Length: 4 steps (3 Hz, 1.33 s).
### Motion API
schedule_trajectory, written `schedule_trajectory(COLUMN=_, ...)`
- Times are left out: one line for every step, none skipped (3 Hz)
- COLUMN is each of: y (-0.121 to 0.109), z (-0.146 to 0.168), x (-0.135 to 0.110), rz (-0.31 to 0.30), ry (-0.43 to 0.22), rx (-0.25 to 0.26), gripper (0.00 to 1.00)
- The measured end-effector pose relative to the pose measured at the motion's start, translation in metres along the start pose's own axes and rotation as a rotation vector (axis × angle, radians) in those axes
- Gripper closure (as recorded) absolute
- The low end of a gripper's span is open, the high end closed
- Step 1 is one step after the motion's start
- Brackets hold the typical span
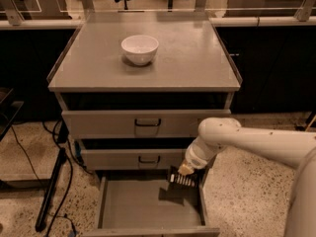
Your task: Pick rxbar chocolate from bottom drawer and place on counter
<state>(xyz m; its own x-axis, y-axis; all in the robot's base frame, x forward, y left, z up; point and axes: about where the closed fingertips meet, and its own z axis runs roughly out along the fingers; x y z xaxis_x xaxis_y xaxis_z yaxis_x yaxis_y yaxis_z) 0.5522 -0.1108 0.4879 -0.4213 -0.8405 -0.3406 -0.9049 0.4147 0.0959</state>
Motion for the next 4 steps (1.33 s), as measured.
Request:
schedule_trajectory(y=-0.014, z=-0.047, x=-0.003, rz=-0.009, ry=0.002, rx=0.101, gripper=1.00)
schedule_trajectory(y=-0.014, z=-0.047, x=-0.003, rz=-0.009, ry=0.002, rx=0.102, gripper=1.00)
schedule_trajectory(y=-0.019, z=-0.071, x=-0.008, rz=-0.012, ry=-0.011, rx=0.125, gripper=1.00)
schedule_trajectory(y=-0.027, z=-0.109, x=-0.015, rz=-0.034, ry=-0.022, rx=0.171, gripper=1.00)
